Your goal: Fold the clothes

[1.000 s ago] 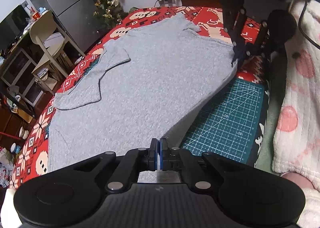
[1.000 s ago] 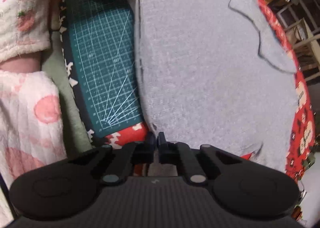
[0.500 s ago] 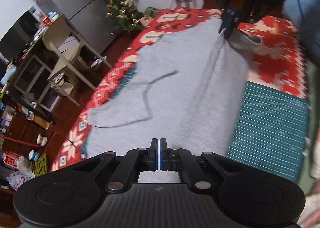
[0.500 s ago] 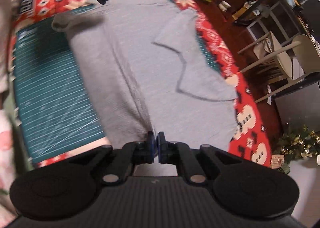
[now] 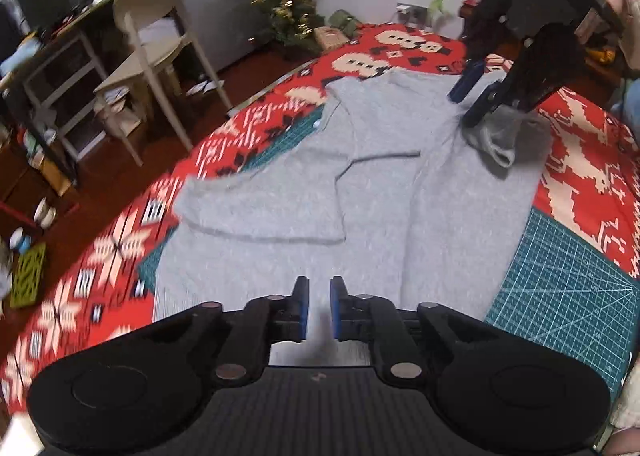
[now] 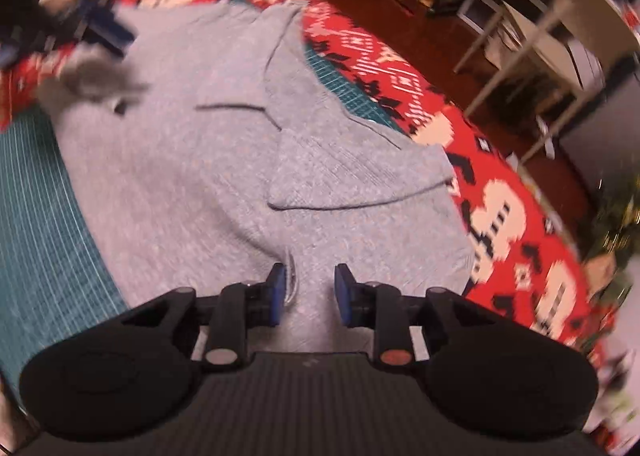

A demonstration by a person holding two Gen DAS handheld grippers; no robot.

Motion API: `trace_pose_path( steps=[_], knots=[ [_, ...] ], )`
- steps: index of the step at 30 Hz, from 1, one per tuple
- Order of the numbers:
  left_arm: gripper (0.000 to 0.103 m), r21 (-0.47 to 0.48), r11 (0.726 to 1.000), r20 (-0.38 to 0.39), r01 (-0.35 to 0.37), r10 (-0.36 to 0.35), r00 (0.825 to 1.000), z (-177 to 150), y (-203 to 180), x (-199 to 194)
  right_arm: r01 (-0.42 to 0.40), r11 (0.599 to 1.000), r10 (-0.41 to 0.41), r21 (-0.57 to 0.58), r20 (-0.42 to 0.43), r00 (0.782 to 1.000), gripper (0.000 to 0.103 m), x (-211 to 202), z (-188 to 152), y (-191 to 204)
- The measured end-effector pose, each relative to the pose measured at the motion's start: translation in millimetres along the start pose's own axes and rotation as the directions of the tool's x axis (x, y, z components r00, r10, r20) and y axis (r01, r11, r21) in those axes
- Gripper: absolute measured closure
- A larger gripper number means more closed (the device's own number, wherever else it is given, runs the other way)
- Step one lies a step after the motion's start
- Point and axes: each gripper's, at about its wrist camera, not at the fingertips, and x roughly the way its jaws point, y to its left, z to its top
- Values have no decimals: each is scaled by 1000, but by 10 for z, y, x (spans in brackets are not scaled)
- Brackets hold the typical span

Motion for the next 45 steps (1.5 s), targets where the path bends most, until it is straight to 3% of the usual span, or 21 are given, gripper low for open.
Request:
trace_pose_path(
  steps=[3, 5, 7, 11, 12, 14, 17, 19, 22, 24, 32, 39, 42, 45],
  knots=[
    [89, -107, 994, 20, 23, -21, 1000, -144, 65, -65, -19, 996, 17, 89, 28, 999, 71, 39, -52, -120],
    [87, -210, 977, 46, 25, -16, 999, -217, 112, -96, -13, 979, -6, 204, 93, 996, 70, -94, -132, -148],
    [84, -325, 945, 74, 32, -8, 997, -284, 146, -124, -14, 937, -42, 349, 152, 987, 66, -223, -220, -144],
    [79, -552, 832, 144, 59, 25, 989, -363, 176, -134, -10, 840, -130, 542, 220, 967, 66, -362, -345, -11],
    [77, -582, 811, 151, 61, 34, 988, -368, 169, -126, 2, 832, -152, 555, 224, 963, 66, -367, -361, 59],
    [73, -589, 807, 136, 40, 50, 989, -361, 117, -89, 27, 820, -193, 572, 231, 954, 66, -371, -391, 202],
    [72, -556, 830, 95, -30, 100, 990, -371, 35, -11, 94, 886, -212, 454, 218, 953, 66, -281, -384, 491],
    [72, -564, 825, 91, -42, 112, 990, -408, 42, 44, 137, 919, -226, 370, 210, 951, 66, -221, -379, 684],
    [72, -618, 785, 136, 36, 62, 989, -478, 138, 85, 182, 956, -233, 228, 223, 947, 66, -228, -392, 871],
    [71, -646, 759, 160, 80, 32, 987, -549, 204, 70, 171, 964, -216, 206, 222, 951, 66, -244, -444, 879],
    [71, -728, 673, 194, 131, 19, 981, -772, 467, 7, 224, 974, -220, -18, 126, 967, 66, -38, -475, 1095],
    [71, -710, 690, 191, 144, -8, 982, -750, 468, 75, 244, 965, -237, -96, 76, 968, 70, 195, -433, 1185],
    [71, -691, 710, 169, 136, -24, 985, -734, 436, 128, 255, 963, -250, -83, 67, 966, 79, 250, -405, 1146],
    [74, -678, 717, 165, 160, -63, 984, -733, 412, 162, 256, 965, -253, -55, 67, 965, 95, 263, -382, 1091]
  ],
)
